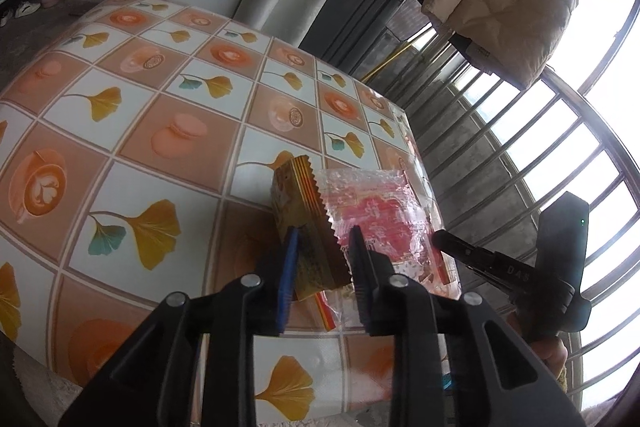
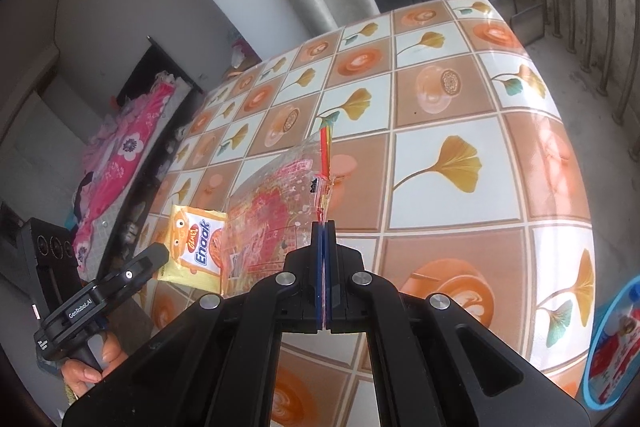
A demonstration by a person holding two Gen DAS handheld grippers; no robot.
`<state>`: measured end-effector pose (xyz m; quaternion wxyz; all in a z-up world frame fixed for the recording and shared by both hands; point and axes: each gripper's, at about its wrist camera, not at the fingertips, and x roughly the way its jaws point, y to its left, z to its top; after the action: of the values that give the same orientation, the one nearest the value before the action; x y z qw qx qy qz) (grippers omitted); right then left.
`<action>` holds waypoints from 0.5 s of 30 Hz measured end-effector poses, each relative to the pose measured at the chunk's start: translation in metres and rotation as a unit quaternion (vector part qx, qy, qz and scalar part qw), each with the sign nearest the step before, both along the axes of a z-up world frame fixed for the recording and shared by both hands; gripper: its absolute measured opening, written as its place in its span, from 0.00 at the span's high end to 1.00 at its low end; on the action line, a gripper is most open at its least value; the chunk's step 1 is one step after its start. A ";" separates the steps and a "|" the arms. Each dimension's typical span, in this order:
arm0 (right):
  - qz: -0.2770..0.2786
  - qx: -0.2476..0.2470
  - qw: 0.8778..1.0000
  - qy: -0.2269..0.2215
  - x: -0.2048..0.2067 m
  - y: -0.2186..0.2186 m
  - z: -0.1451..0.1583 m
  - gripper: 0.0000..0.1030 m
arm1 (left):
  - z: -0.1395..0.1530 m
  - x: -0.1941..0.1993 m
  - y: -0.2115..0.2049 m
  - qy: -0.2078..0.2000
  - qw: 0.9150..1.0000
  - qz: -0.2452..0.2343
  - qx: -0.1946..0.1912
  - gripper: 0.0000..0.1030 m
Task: Collect trash
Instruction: 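Lift the yellow packet with the left tool and the clear bag with the right tool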
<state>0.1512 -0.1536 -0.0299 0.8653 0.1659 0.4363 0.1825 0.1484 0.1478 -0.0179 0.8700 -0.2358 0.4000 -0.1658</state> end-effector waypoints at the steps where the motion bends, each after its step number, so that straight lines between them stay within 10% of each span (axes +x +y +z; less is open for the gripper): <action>1: 0.000 -0.001 1.000 0.001 0.000 0.001 -0.001 1.00 | -0.002 0.001 0.000 0.002 1.000 0.001 0.000 0.75; 11: -0.001 0.001 1.000 0.010 0.005 0.001 -0.007 1.00 | -0.013 0.009 -0.008 0.016 0.997 0.021 0.071 0.75; 15: -0.002 0.005 1.000 0.010 0.005 -0.001 -0.006 1.00 | -0.013 0.009 -0.008 0.010 0.995 0.029 0.098 0.89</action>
<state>0.1557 -0.1544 -0.0362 0.8605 0.1729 0.4434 0.1815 0.1570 0.1393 -0.0312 0.8894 -0.1621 0.4160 -0.0979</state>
